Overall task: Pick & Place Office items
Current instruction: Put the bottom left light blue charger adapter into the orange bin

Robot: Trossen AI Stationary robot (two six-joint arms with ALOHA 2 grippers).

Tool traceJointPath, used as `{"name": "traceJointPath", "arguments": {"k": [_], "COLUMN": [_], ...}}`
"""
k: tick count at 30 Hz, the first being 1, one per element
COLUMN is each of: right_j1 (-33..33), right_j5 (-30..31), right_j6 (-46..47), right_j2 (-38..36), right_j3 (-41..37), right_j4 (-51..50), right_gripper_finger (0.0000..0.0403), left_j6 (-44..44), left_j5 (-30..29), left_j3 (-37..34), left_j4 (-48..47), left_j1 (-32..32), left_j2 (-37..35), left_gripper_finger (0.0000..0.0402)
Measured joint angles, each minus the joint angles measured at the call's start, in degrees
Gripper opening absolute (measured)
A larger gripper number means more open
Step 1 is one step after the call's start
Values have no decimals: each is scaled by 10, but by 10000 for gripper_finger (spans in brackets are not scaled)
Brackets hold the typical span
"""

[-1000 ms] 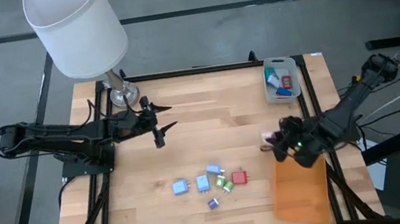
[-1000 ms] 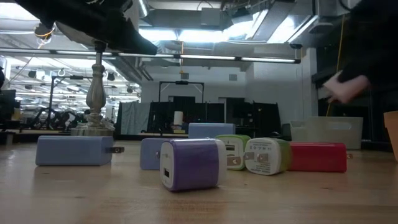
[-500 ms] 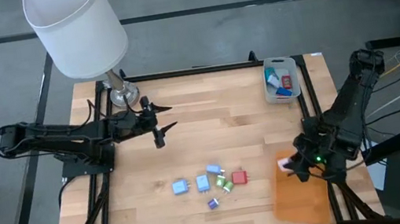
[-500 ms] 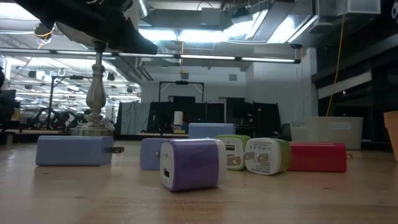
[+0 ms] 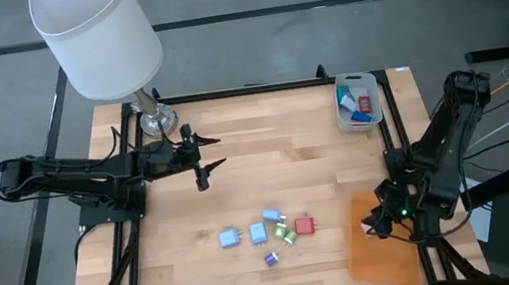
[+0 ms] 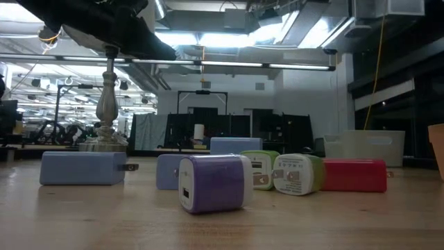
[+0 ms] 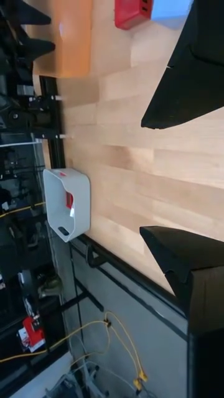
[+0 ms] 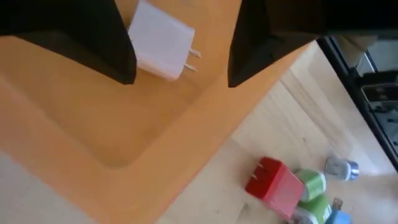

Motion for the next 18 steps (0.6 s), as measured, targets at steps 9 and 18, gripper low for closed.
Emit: {"name": "traceJointPath", "arguments": {"k": [9,18], "right_j1": [-8,-59], "right_j5": [177,446], "right_j6": [-142,-468], "right_j2": [-47,-83], "right_j3": [0,0], "right_j4": [36,149], "right_gripper_finger": [253,217], "left_j6": [-11,-81], "left_j5": [20,89], "left_j3": [0,0], "left_j4": [1,-90], "left_j1": [0,-20], "left_j2": [0,17], "left_gripper_finger": [262,262]}}
